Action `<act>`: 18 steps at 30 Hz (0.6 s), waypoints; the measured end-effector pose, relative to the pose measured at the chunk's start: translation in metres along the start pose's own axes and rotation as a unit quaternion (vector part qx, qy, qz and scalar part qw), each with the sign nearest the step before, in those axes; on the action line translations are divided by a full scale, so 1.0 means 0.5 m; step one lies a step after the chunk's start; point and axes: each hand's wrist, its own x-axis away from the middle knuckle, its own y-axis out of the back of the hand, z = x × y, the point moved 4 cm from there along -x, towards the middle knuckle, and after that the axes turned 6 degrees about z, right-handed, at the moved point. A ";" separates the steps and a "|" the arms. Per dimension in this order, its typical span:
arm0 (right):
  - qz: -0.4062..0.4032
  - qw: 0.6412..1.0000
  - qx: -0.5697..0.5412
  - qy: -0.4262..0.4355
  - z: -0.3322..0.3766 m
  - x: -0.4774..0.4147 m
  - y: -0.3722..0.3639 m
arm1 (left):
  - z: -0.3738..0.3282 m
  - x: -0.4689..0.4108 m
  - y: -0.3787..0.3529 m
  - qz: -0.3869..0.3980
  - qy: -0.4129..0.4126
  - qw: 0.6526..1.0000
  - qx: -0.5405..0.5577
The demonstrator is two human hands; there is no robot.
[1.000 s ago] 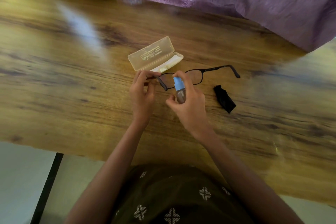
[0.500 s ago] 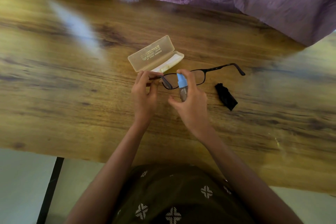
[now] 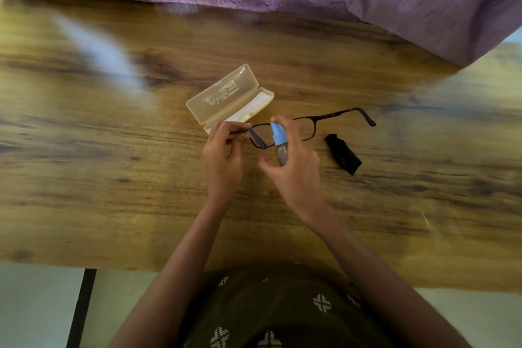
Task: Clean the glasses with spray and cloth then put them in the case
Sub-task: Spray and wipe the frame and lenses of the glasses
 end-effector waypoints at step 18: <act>-0.032 0.999 -0.005 0.003 -0.059 -0.005 0.059 | 0.024 -0.001 0.001 -0.016 -0.019 0.999 -0.023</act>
